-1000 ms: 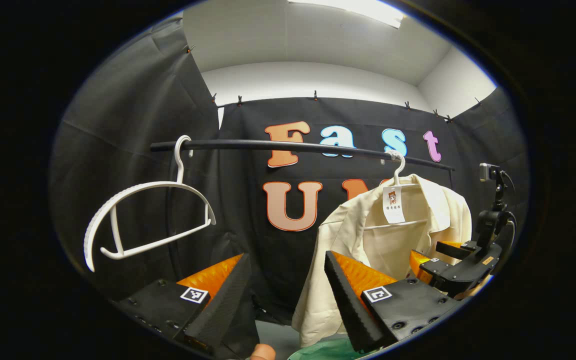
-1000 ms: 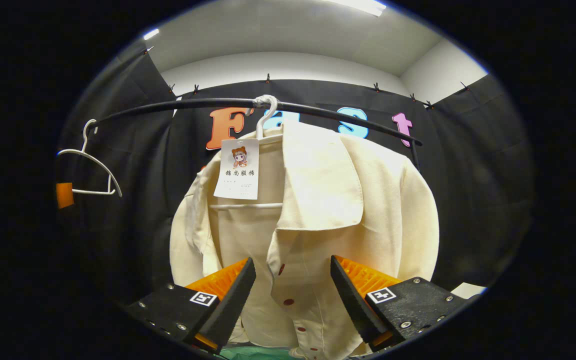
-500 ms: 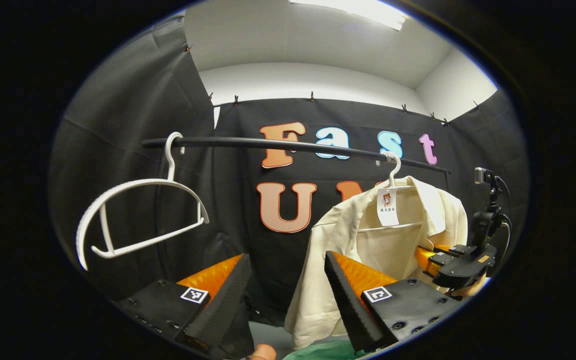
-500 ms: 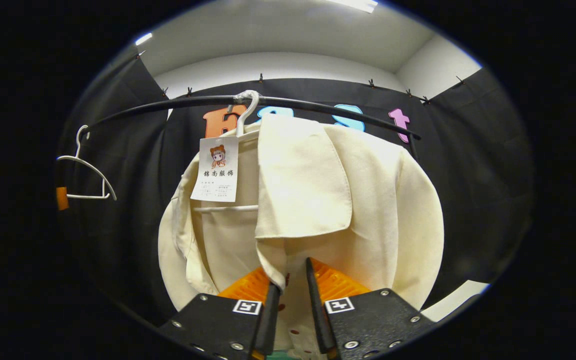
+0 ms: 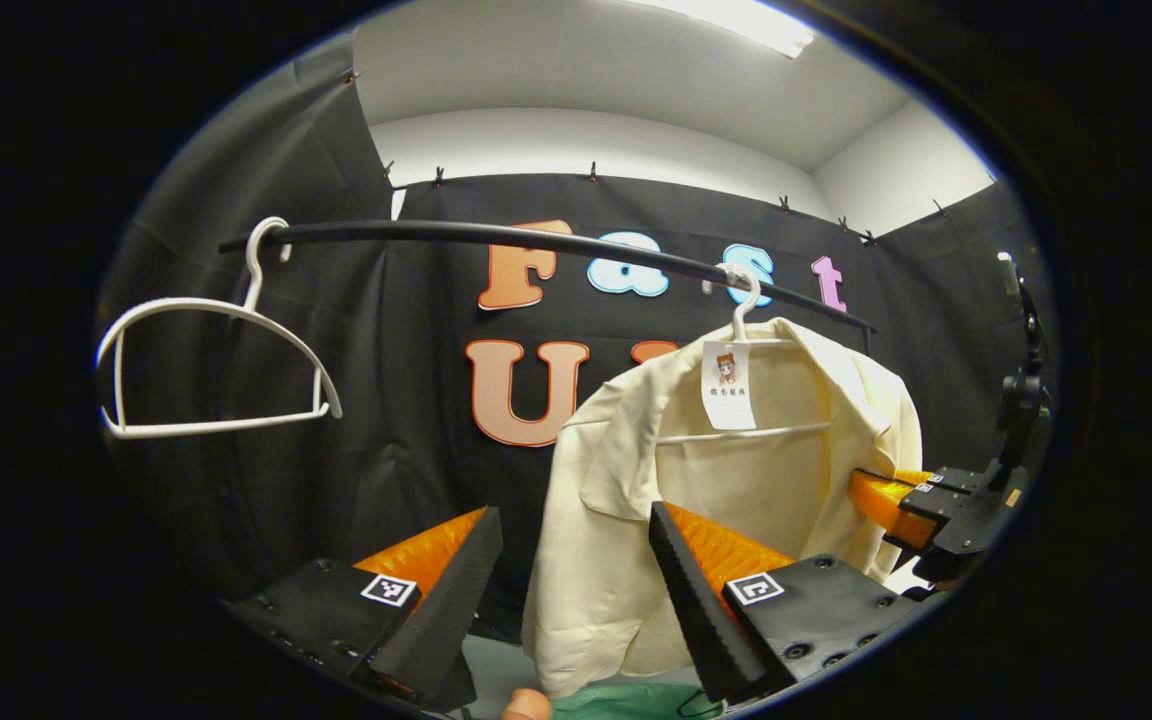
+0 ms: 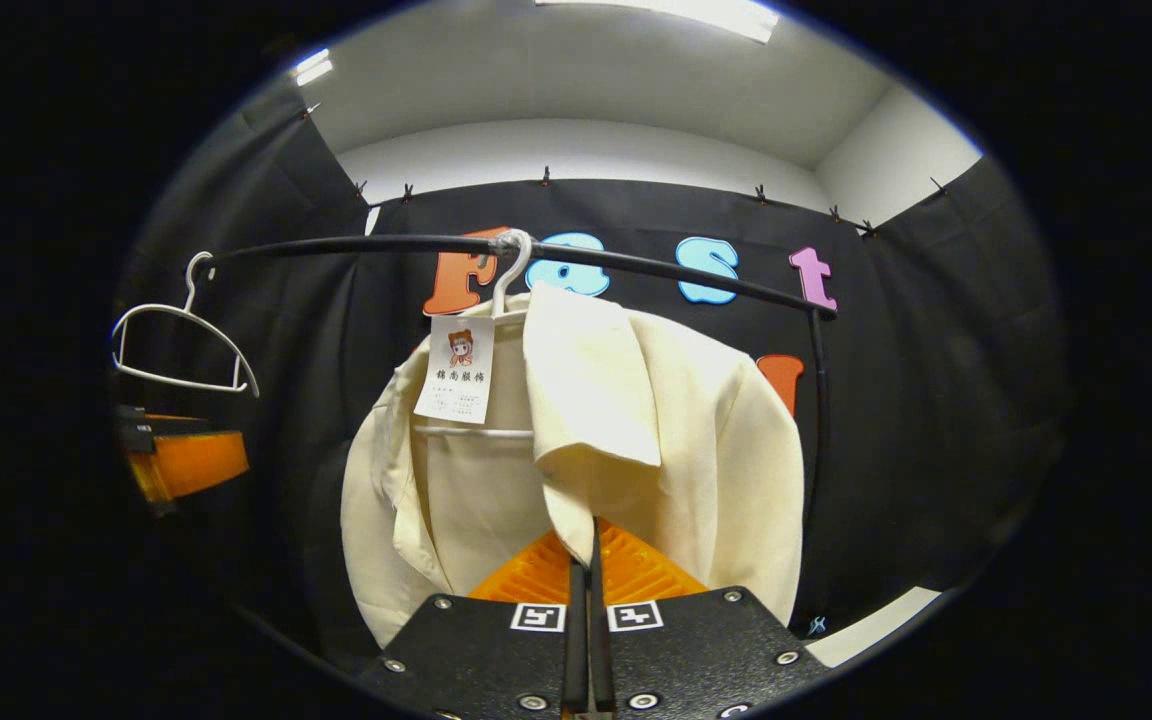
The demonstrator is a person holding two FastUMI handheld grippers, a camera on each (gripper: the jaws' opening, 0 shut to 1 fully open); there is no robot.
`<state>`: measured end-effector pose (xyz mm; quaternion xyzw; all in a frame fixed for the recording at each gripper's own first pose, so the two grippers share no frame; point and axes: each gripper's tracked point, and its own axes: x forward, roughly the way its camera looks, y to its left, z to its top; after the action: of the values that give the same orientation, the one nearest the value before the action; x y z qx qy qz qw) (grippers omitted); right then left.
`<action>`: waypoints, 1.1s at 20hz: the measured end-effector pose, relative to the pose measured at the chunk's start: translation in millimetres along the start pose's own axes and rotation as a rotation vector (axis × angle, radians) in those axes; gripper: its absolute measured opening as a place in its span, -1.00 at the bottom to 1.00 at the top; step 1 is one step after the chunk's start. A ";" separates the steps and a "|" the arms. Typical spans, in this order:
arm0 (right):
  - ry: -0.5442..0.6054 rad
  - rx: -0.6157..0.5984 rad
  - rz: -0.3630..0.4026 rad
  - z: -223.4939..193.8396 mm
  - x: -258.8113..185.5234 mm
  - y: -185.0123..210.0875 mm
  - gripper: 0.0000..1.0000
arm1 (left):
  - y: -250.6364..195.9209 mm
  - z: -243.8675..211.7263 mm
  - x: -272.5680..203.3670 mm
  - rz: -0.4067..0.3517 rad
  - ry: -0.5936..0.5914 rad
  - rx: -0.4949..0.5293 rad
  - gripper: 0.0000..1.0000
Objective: Grasp the clothes on the hanger with both hands and then place them into the laundry hamper below.
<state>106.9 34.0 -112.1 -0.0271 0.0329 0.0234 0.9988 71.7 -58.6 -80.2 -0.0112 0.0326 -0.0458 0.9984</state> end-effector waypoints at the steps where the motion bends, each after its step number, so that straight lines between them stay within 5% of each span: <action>1: -0.006 0.004 0.008 3.4 -4.3 -0.5 -0.98 | -7.0 -5.7 5.7 -0.008 0.005 -0.004 0.94; 9: -0.036 0.028 0.048 25.3 -28.3 -13.8 -0.99 | -56.1 -63.5 80.9 -0.070 0.098 -0.058 0.94; 18: -0.072 0.017 0.061 38.9 -39.9 -28.4 -0.99 | -53.4 -90.1 145.3 0.002 0.103 -0.038 1.00; 20: -0.083 0.018 0.062 43.7 -42.2 -31.6 -0.99 | -54.0 -95.7 154.1 -0.013 0.105 0.002 0.94; 22: -0.096 0.016 0.066 49.5 -44.8 -32.1 -0.99 | -53.0 -102.5 157.4 -0.012 0.126 0.013 0.53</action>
<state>67.0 2.7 -58.0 -0.0168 -0.0141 0.0571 0.9981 216.5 -127.9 -191.2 -0.0017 0.0948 -0.0525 0.9941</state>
